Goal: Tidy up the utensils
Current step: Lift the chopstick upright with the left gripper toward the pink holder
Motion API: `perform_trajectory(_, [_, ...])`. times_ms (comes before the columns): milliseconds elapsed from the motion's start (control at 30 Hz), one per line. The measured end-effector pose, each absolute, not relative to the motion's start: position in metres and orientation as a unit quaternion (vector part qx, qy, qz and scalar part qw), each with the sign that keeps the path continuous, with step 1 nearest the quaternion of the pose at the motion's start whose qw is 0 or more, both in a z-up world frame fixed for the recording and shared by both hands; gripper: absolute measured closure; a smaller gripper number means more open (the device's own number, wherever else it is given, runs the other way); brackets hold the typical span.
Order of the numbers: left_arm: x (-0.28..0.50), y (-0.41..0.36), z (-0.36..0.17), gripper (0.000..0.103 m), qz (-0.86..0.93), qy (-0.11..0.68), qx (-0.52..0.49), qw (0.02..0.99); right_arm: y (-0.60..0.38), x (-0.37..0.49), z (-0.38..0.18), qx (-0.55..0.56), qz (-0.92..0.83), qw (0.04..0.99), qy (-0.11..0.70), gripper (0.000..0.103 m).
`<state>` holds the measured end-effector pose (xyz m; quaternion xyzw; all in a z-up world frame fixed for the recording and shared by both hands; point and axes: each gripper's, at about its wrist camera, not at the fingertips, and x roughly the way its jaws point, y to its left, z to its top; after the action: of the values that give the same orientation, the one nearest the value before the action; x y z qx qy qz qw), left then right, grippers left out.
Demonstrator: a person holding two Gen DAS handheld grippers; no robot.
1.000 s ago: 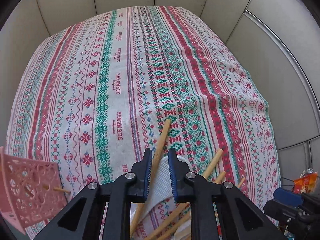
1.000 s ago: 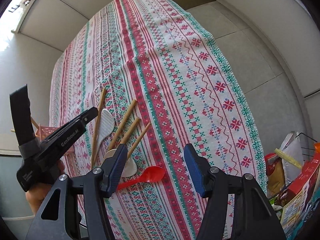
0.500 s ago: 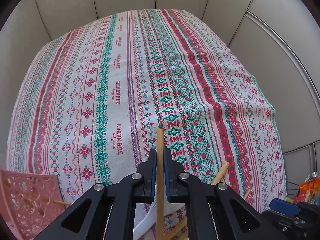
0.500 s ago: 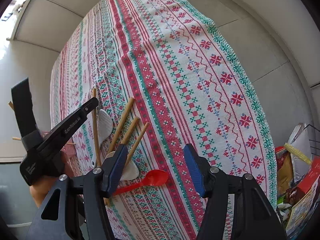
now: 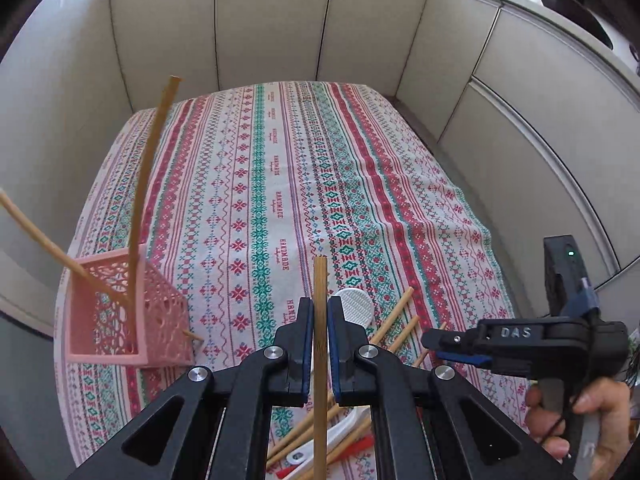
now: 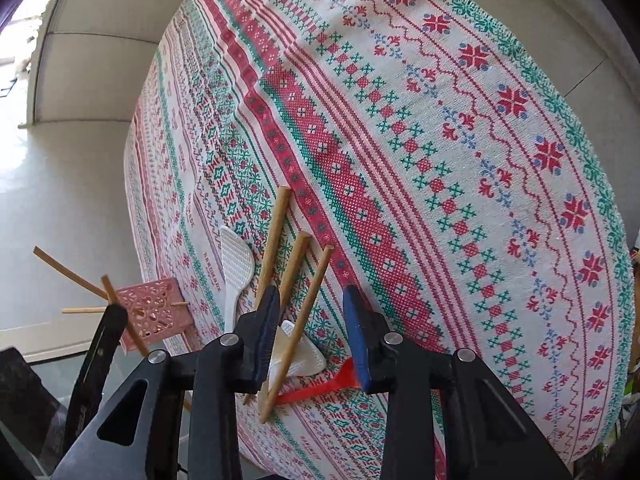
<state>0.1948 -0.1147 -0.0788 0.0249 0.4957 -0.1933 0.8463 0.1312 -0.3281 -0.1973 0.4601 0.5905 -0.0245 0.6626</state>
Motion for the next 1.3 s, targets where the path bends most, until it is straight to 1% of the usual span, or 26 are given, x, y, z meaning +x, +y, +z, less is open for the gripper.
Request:
perform_trajectory(33, [0.189,-0.11,-0.073,0.096,-0.192,0.49,0.021,0.85,-0.327,0.133,-0.2,0.464,-0.022,0.66,0.59,0.073])
perform_trajectory(200, [0.175,-0.084,-0.061,0.096,-0.184,0.468,-0.004,0.864,-0.327,0.138,-0.214,0.482,-0.013,0.649,0.589,0.086])
perform_trajectory(233, [0.174,-0.078,-0.06,0.096,-0.183,0.466,-0.01,0.865,-0.327,0.138,-0.216,0.485,-0.011,0.649,0.586,0.087])
perform_trajectory(300, [0.172,-0.067,-0.058,0.096,-0.185,0.465,-0.027,0.866,-0.328,0.138,-0.218,0.488,-0.006,0.649,0.583,0.094])
perform_trajectory(467, [0.172,-0.045,-0.052,0.096,-0.181,0.454,-0.052,0.871,-0.336,0.122,-0.205,0.472,0.005,0.667,0.576,0.097])
perform_trajectory(700, [0.16,-0.023,-0.033,0.096,-0.175,0.42,-0.061,0.888,-0.323,0.1,-0.136,0.405,0.017,0.741,0.535,0.098])
perform_trajectory(833, [0.154,-0.005,-0.016,0.096,-0.167,0.383,-0.079,0.905,-0.312,0.087,-0.098,0.374,0.018,0.779,0.503,0.098])
perform_trajectory(1067, [0.145,0.036,0.015,0.096,-0.139,0.295,-0.137,0.935,-0.283,0.077,-0.043,0.342,0.021,0.83,0.439,0.098])
perform_trajectory(1300, [0.152,0.07,0.023,0.096,-0.111,0.245,-0.184,0.945,-0.248,0.084,-0.015,0.304,0.031,0.863,0.403,0.098])
